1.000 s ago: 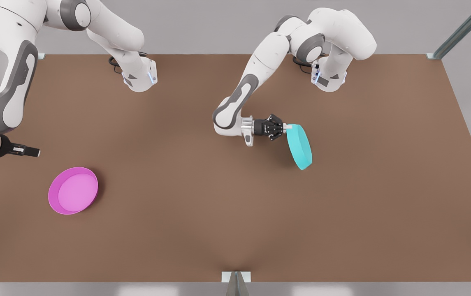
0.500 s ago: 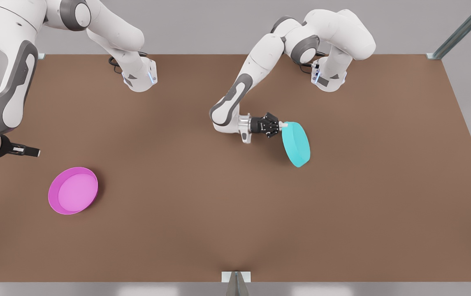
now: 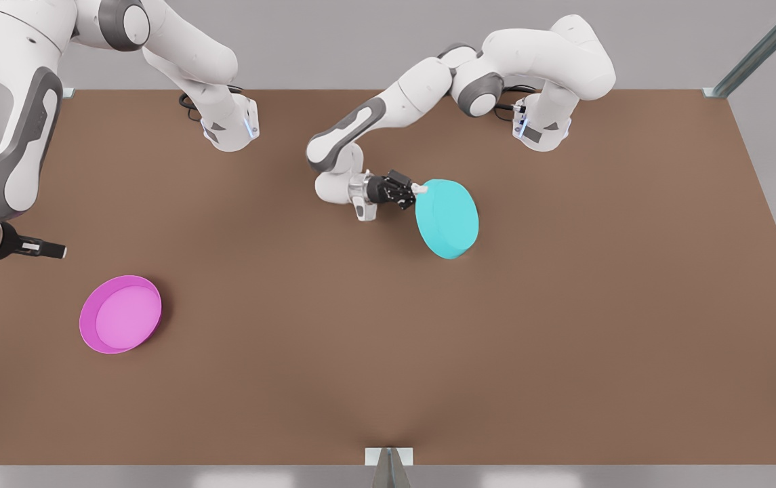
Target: Flip the blue plate over with the left arm, and stack the pink plate on top of the blue plate with the right arm
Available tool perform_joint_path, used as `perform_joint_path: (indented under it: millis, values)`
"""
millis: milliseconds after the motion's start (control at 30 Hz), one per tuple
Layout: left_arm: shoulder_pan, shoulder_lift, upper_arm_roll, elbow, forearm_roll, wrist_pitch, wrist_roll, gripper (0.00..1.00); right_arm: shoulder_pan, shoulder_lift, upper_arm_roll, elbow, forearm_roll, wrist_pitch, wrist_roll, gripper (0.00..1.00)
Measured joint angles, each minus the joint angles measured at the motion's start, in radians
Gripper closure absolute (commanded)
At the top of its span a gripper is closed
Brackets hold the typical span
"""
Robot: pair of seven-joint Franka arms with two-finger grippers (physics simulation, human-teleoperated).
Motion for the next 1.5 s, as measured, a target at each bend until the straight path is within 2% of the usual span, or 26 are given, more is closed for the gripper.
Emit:
perform_joint_path:
  millis: [67,733,767,800,833,867,1067,1133,1367,1433,1500]
  values:
    - [-0.004,0.001,-0.069,0.026,0.011,0.000,-0.010,0.79,0.000,0.003,0.000,0.001,0.000,0.000,0.002,0.00]
    - [0.003,0.029,-0.125,0.066,-0.125,0.065,-0.064,0.79,0.002,0.006,0.000,0.000,0.000,-0.002,0.006,0.00]
    - [0.003,0.029,-0.128,0.066,-0.129,0.066,-0.064,0.76,0.002,0.006,0.000,0.000,0.000,-0.002,0.006,0.00]
    - [0.003,0.029,-0.128,0.066,-0.132,0.066,-0.064,0.64,0.002,0.006,0.000,0.000,0.000,-0.002,0.006,0.00]
    - [0.002,0.029,-0.127,0.066,-0.139,0.066,-0.065,0.20,0.002,0.006,0.000,0.000,0.000,-0.002,0.005,0.00]
    - [0.000,0.029,-0.129,0.066,-0.149,0.066,-0.065,0.01,0.002,0.006,0.000,0.000,0.000,-0.002,0.005,0.00]
    - [0.000,0.019,-0.255,0.115,-0.174,0.113,-0.066,0.00,0.000,0.006,0.000,0.000,0.000,-0.002,0.002,0.00]
    - [0.000,-0.008,-0.264,0.130,-0.194,0.167,-0.073,0.00,-0.001,0.006,0.000,0.000,0.000,-0.002,0.002,0.00]
    - [0.009,-0.237,-0.263,0.123,-0.500,0.483,-0.224,0.00,-0.006,0.006,0.000,0.019,-0.024,0.005,-0.019,0.00]
    - [0.073,-0.314,-0.257,0.120,-0.610,0.505,-0.218,0.00,-0.058,0.020,0.000,0.026,0.028,0.015,-0.067,0.00]
    - [0.254,-0.420,-0.254,0.098,-0.711,0.551,-0.196,0.00,-0.170,0.132,0.001,0.107,0.127,0.041,-0.207,0.00]
